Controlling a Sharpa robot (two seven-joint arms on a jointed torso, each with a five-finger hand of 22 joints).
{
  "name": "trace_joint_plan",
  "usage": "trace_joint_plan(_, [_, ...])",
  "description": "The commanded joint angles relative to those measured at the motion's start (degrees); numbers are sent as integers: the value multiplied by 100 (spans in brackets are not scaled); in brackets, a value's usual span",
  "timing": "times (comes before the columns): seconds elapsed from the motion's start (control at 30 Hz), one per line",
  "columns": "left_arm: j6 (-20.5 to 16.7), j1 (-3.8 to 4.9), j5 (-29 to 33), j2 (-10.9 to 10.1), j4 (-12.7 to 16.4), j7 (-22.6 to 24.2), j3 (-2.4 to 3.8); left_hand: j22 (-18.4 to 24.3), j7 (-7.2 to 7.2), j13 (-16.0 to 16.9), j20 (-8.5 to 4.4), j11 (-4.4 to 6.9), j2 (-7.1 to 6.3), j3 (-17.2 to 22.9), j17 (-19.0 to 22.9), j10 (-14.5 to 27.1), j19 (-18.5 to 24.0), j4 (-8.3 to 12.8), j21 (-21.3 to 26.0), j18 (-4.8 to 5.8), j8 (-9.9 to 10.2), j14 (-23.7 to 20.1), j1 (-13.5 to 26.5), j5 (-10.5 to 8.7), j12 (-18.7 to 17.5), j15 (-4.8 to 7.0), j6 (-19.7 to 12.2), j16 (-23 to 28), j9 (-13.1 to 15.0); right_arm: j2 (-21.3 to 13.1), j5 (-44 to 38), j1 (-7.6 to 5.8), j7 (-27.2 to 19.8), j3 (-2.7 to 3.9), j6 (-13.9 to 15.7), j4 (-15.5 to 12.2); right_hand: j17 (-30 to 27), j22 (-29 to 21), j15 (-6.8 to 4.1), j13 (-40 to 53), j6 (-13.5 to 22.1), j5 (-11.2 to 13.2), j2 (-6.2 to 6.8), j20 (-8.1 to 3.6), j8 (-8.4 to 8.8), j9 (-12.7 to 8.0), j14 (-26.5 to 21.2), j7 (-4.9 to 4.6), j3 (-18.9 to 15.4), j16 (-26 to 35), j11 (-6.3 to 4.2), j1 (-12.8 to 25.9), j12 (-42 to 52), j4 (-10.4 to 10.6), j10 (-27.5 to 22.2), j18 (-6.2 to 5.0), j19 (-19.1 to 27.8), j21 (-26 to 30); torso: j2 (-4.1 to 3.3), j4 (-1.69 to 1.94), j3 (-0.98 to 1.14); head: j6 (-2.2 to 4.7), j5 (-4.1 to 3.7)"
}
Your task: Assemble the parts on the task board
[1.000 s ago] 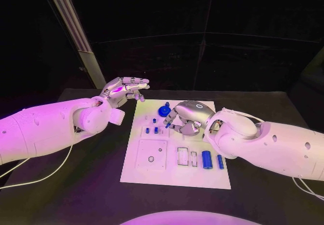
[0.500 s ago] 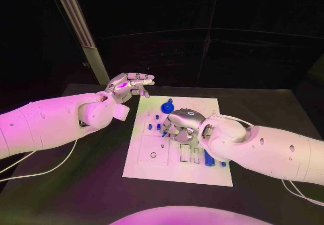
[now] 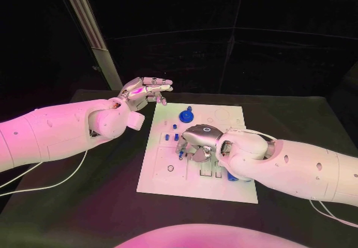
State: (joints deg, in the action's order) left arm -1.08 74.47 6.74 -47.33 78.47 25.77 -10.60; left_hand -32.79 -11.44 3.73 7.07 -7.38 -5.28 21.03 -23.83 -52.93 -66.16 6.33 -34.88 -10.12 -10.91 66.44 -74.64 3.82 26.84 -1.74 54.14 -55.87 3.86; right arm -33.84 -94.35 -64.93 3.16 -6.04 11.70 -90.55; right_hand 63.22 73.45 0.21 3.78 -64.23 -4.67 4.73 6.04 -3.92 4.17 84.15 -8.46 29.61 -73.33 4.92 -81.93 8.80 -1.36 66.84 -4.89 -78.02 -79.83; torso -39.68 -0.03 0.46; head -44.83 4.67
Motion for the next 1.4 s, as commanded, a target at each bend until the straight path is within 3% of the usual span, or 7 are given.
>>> trace_joint_plan(0.03, [73,10,23,3,2,9,4,6,-7,9,48,9,34,-29,6,30,1,8,24,-31,-4,-9,5,36,-16,-31,-27,-31,0,14,-173,-1,57,-4,-176,8,-4,-6,-4,9,-9,-22,5,27,10,6,121,-46,-12,-21,0,63,-25,-7,27,78,-12,-8,3,-2,0,-4,5])
trace_joint_plan(1.4, [144,9,23,-1,-1,-75,1,18,-11,12,52,6,57,-41,17,39,3,10,37,-32,-20,-21,-7,37,-7,-34,-39,-35,3,137,-721,52,457,-30,-494,-37,-114,-114,10,-2,87,53,46,40,34,-11,91,-53,-111,39,19,217,-90,21,-62,51,74,67,4,2,-7,-35,21])
